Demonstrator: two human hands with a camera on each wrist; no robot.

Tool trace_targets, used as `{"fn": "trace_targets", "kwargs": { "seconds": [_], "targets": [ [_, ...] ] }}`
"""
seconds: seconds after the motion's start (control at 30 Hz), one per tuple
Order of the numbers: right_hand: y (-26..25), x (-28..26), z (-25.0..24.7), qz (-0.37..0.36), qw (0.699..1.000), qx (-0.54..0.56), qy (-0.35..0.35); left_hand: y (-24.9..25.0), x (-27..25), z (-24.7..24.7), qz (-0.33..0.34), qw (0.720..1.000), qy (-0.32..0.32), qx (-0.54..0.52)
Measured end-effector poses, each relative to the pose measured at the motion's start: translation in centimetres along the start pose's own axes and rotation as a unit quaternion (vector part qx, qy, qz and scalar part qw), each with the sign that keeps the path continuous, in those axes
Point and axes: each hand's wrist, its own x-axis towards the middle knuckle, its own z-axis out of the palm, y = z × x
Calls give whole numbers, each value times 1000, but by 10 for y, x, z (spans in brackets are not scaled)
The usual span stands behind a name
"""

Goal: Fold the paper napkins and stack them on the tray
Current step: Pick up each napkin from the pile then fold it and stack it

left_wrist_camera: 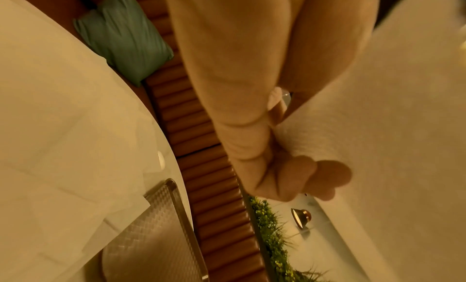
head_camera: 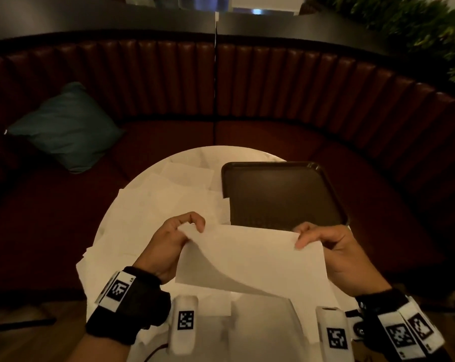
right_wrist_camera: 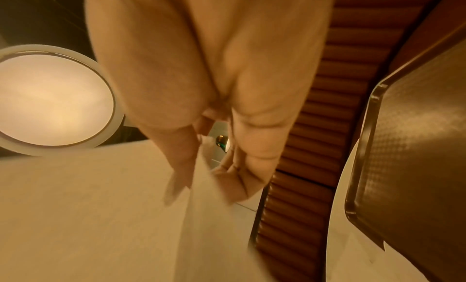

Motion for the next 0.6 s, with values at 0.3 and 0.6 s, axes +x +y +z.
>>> {"fn": "trace_targets", "kwargs": {
  "seconds": [0.3,0.6],
  "targets": [
    [17,-39,-14,77,993,6,90,-1,16,22,50,985,-13,164],
    [122,-138,-36,237,914,-112,309,-99,72,72,-82,899,-161,398]
  ]
}}
